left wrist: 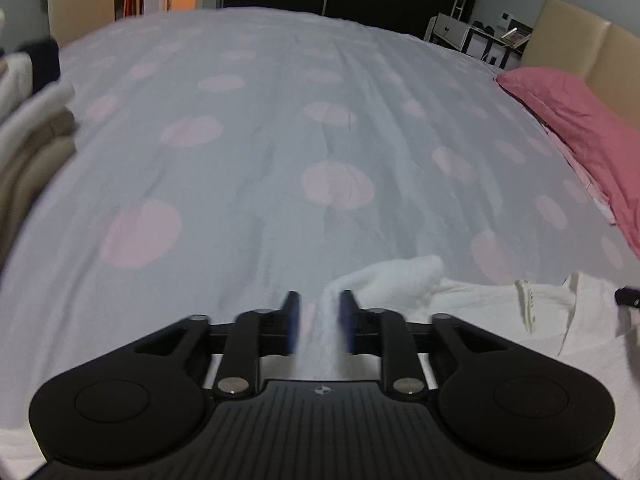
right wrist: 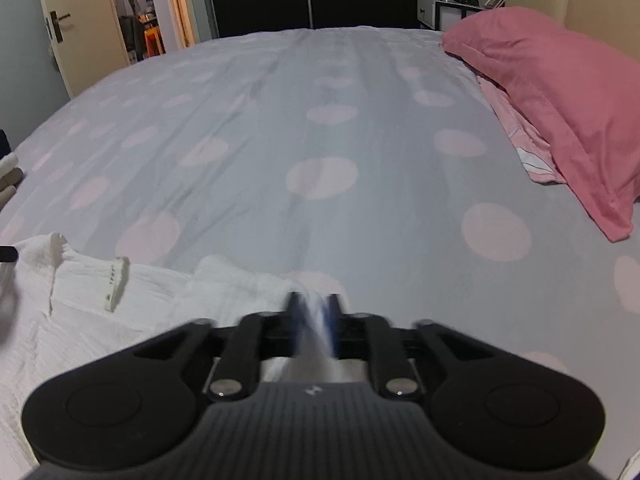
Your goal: Fold clothes
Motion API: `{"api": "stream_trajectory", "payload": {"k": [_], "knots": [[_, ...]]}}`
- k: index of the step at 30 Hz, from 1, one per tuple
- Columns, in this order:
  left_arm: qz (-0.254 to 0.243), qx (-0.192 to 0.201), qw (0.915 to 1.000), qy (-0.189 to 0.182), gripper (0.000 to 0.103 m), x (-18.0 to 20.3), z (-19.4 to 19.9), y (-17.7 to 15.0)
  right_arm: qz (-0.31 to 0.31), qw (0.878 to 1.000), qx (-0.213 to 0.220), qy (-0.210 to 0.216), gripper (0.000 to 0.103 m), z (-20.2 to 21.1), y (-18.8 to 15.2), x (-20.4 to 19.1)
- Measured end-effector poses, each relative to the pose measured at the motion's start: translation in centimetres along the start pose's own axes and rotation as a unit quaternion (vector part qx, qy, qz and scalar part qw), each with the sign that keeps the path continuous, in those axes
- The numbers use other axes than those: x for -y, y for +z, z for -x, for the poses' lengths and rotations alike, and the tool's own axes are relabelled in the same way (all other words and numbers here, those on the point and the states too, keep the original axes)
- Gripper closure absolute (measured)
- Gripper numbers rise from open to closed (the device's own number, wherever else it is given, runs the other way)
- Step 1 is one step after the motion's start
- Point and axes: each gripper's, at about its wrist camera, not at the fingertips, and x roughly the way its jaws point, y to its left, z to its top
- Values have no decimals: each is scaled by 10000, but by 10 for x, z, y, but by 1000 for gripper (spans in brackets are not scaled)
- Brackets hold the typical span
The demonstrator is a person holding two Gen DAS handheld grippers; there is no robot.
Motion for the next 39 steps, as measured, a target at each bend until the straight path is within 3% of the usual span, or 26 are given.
{"api": "stream_trajectory", "payload": {"k": [8, 11, 16, 20, 25, 27, 31, 32, 33, 36, 39], "knots": [[-517, -99, 9985, 176, 63, -38, 100, 1, -95, 9996, -52, 245, 61, 56, -15, -7], [-595, -322, 9965, 484, 62, -52, 140, -10, -213, 9983, -224, 501, 52, 88, -30, -15], [-620, -562, 9935, 768, 61, -68, 186, -42, -308, 9943, -533, 872, 50, 140, -66, -36], [-507, -650, 9923, 922, 58, -80, 198, -70, -517, 9897, -718, 1126, 48, 177, -92, -48], [-444, -599, 9899, 1205, 51, -87, 183, -87, -747, 9866, -803, 1208, 40, 215, -116, -53], [-386, -676, 9872, 1388, 46, -89, 171, -89, -782, 9867, -817, 1168, 37, 222, -124, -54], [-255, -807, 9809, 1752, 46, -93, 145, -92, -910, 9859, -954, 1034, 37, 219, -135, -54], [-318, -812, 9787, 1860, 49, -94, 140, -93, -875, 9867, -948, 991, 37, 217, -135, -55], [-357, -822, 9774, 1913, 62, -96, 138, -94, -844, 9872, -952, 964, 37, 214, -135, -57], [-310, -855, 9774, 1906, 88, -106, 141, -93, -738, 9874, -990, 991, 37, 207, -133, -64], [297, -664, 9835, 1656, 94, -123, 162, -83, -523, 9884, -981, 1035, 37, 203, -130, -73]]}}
